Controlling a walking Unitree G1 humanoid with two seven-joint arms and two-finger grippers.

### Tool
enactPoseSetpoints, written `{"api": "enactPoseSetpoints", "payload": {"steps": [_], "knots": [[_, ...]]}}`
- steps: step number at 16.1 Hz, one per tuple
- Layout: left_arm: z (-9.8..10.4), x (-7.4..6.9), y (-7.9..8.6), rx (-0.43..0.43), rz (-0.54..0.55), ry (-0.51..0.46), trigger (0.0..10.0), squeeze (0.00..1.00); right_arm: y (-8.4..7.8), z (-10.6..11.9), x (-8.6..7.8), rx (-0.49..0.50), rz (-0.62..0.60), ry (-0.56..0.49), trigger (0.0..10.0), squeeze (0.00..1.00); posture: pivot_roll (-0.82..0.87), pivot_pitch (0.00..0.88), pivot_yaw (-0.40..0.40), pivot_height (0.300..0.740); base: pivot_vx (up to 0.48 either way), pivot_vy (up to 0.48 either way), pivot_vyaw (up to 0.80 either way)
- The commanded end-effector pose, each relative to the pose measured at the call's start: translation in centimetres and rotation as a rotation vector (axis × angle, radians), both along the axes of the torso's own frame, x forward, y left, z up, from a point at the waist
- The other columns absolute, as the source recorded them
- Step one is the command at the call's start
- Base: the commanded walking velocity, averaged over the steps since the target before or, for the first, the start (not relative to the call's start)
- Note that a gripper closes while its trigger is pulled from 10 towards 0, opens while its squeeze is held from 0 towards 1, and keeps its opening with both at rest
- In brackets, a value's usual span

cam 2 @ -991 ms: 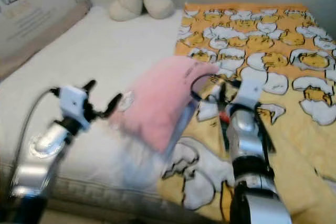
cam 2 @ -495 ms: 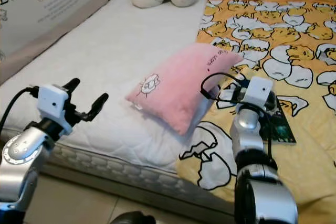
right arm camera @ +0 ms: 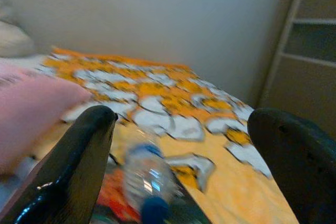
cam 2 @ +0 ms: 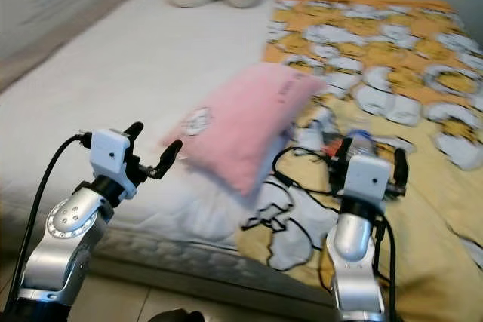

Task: Clean up the room

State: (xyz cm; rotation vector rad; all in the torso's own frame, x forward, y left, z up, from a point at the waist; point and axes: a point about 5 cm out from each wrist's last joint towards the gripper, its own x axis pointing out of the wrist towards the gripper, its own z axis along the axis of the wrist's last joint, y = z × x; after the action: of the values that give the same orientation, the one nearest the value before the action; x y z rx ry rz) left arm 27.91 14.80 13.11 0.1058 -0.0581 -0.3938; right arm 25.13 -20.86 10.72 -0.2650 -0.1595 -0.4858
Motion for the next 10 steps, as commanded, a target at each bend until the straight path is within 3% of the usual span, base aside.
{"api": "enactPoseSetpoints", "payload": {"steps": [1,3,10], "knots": [[-0.1,0.6,-0.4,0.008,-0.006,0.001,10.0,0.0,-0.1,0.5,-0.4,0.005,-0.017,0.008,10.0,0.0,-0.02,0.031,0.08,0.74,0.0,0.0,0.0],[0.1,1.9,-1.5,0.005,-0.024,-0.013,10.0,0.0,-0.3,0.6,-0.7,0.005,0.006,0.05,10.0,0.0,-0.05,0.015,0.095,0.74,0.0,0.0,-0.56],[-0.1,2.6,-2.6,0.015,-0.04,-0.03,10.0,0.0,0.5,-1.1,-1.5,-0.005,0.071,0.157,10.0,0.0,-0.07,0.003,0.082,0.74,0.0,0.0,-0.57]]}}
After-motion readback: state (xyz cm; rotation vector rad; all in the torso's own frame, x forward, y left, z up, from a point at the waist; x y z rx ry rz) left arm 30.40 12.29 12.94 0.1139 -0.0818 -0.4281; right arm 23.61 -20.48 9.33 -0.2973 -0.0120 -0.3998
